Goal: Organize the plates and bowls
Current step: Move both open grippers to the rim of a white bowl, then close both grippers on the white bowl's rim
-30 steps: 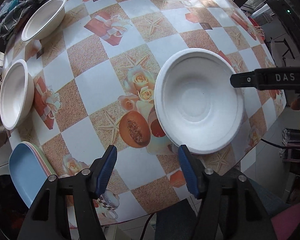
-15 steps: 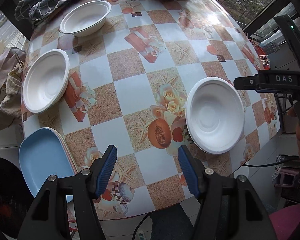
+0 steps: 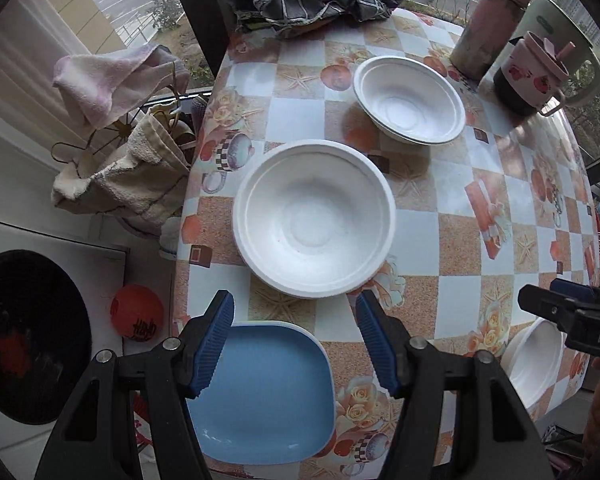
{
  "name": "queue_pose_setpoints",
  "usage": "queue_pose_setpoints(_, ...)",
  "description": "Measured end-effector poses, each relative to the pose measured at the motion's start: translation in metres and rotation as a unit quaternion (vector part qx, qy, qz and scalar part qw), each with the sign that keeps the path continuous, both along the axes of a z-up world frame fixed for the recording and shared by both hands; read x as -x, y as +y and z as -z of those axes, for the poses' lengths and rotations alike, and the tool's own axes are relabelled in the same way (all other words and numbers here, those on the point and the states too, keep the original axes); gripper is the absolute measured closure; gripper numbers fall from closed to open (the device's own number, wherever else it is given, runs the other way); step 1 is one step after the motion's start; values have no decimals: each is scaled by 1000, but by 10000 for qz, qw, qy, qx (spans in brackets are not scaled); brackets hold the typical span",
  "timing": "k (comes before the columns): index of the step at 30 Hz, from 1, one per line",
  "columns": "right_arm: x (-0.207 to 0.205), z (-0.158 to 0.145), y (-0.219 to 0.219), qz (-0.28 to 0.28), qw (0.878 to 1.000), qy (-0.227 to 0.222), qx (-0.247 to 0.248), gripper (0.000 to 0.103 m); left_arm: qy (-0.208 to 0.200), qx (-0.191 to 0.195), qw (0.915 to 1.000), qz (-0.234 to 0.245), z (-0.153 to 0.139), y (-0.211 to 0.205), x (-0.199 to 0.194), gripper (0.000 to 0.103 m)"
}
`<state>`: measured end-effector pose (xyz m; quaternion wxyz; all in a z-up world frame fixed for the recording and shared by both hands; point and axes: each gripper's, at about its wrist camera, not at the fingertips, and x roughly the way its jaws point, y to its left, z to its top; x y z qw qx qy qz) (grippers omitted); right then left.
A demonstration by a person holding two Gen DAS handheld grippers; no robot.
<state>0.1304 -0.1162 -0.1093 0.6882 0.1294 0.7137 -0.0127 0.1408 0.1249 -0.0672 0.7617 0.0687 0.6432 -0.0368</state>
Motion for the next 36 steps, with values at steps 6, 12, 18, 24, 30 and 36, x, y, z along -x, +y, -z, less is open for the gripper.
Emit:
queue_pose_setpoints(6,-37,23,46,-222,9994,135,-218,20,125,-208,9995,-199,25,28,-35,36)
queue_pose_setpoints(12,-65,48,77,-366,9988,230,-246,20,240,-229,9992,-221,49,35,-59,36)
queue_pose_setpoints(18,-82,72,99,-474,9982,276,-224,20,386,-359,9984,-221,75,35,-74,36)
queue_pose_setpoints(24,-87,87,107,-481,9980,309,-258,29,616,-340,9975,-108,95,32,-82,40)
queue_pose_setpoints(30,-84,91,96,-245,9972,371,-606,76,727,-119,9971,182,96,12,-78,71)
queue_pose_setpoints(36,-62,88,76,-358,9972,457,-470,88,807,-174,9950,562,95,-27,-55,73)
